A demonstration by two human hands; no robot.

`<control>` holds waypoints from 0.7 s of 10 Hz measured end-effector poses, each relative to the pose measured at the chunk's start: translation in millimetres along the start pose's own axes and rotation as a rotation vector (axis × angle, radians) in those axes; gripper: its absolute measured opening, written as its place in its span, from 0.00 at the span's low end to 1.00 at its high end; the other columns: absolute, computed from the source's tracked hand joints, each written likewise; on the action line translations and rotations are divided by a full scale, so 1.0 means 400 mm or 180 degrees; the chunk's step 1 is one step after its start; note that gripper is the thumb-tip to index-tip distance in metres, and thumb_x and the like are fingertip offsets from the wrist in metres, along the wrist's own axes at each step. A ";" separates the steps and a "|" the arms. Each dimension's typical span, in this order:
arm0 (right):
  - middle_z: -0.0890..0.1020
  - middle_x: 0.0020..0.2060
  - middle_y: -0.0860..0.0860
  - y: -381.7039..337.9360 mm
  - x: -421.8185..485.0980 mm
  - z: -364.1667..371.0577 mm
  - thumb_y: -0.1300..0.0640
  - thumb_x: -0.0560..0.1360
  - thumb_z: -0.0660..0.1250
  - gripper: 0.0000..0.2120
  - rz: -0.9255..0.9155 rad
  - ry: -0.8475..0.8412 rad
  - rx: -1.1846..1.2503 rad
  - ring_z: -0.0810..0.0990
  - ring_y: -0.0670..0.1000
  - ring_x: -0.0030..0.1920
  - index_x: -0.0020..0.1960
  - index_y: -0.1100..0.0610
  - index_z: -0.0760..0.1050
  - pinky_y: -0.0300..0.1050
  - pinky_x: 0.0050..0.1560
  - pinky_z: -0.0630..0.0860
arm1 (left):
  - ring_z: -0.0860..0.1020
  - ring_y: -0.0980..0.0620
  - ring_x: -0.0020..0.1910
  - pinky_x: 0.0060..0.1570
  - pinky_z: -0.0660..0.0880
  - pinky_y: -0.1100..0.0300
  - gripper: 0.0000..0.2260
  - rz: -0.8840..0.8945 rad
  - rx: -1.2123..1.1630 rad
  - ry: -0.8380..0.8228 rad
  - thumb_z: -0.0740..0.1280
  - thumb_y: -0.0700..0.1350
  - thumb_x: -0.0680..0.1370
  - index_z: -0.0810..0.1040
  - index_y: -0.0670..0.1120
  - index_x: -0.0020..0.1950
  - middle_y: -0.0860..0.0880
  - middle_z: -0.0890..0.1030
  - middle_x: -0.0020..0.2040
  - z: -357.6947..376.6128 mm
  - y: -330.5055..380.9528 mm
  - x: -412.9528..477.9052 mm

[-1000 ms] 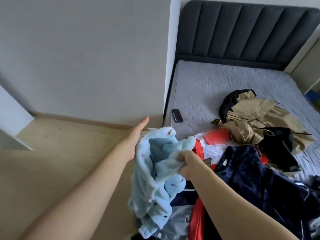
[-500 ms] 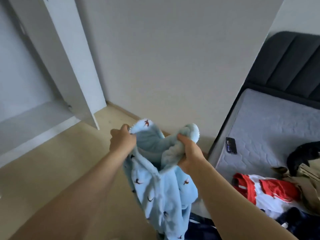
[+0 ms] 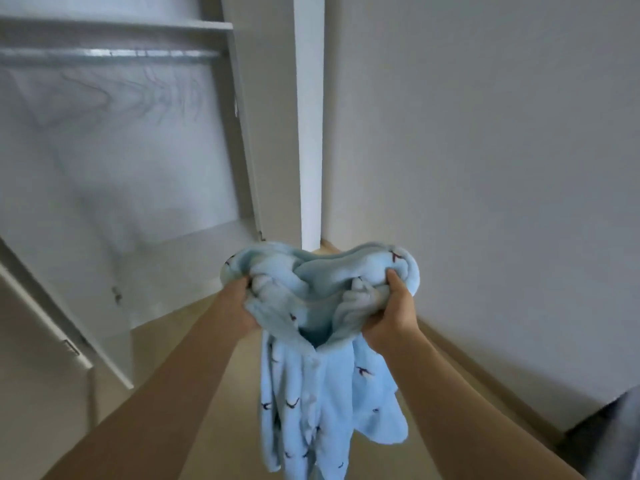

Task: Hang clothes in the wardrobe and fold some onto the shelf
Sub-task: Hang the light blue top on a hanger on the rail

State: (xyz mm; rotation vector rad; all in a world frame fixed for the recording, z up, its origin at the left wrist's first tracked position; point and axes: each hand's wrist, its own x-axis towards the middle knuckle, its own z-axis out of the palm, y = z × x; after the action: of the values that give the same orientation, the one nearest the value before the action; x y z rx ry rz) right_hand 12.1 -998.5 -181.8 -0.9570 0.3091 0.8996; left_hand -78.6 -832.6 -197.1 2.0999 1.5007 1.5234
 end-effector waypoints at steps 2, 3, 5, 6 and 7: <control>0.76 0.47 0.54 0.090 0.135 0.270 0.37 0.72 0.63 0.24 0.0153 0.0181 -0.0110 0.75 0.55 0.52 0.50 0.58 0.71 0.48 0.55 0.69 | 0.73 0.43 0.63 0.52 0.72 0.54 0.23 -0.3612 -0.3434 -0.2204 0.54 0.53 0.81 0.64 0.42 0.72 0.43 0.73 0.64 -0.075 -0.167 0.238; 0.79 0.41 0.51 0.142 0.198 0.384 0.35 0.70 0.65 0.22 0.0300 -0.0008 -0.0348 0.77 0.52 0.42 0.45 0.55 0.73 0.46 0.46 0.69 | 0.76 0.44 0.59 0.53 0.72 0.54 0.24 -0.3754 -0.3657 -0.2200 0.60 0.54 0.79 0.68 0.40 0.69 0.42 0.78 0.59 -0.071 -0.246 0.329; 0.78 0.41 0.57 0.215 0.349 0.642 0.44 0.73 0.67 0.23 0.0242 -0.0676 -0.1296 0.78 0.54 0.43 0.56 0.62 0.68 0.47 0.51 0.72 | 0.75 0.50 0.39 0.47 0.73 0.59 0.12 -0.3919 -0.3557 -0.1513 0.63 0.45 0.79 0.75 0.35 0.51 0.42 0.77 0.40 -0.003 -0.384 0.513; 0.77 0.49 0.58 0.263 0.438 0.764 0.48 0.72 0.69 0.27 0.0166 -0.0856 -0.1791 0.76 0.56 0.49 0.64 0.62 0.67 0.50 0.51 0.74 | 0.72 0.52 0.35 0.41 0.70 0.62 0.12 -0.3905 -0.3397 -0.1301 0.61 0.45 0.79 0.73 0.39 0.40 0.45 0.73 0.35 0.036 -0.440 0.607; 0.76 0.53 0.58 0.295 0.534 0.888 0.52 0.72 0.69 0.24 0.0077 -0.1107 -0.2156 0.76 0.58 0.52 0.65 0.60 0.68 0.55 0.57 0.75 | 0.72 0.50 0.32 0.40 0.71 0.57 0.13 -0.3790 -0.3247 -0.0881 0.62 0.42 0.79 0.73 0.39 0.35 0.44 0.76 0.26 0.078 -0.482 0.718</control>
State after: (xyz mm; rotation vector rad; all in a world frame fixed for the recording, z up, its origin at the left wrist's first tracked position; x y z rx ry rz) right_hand -0.4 -567.7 -174.5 -1.3852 -0.3067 1.2025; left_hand -178.3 -504.0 -146.1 0.5604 1.0715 1.0186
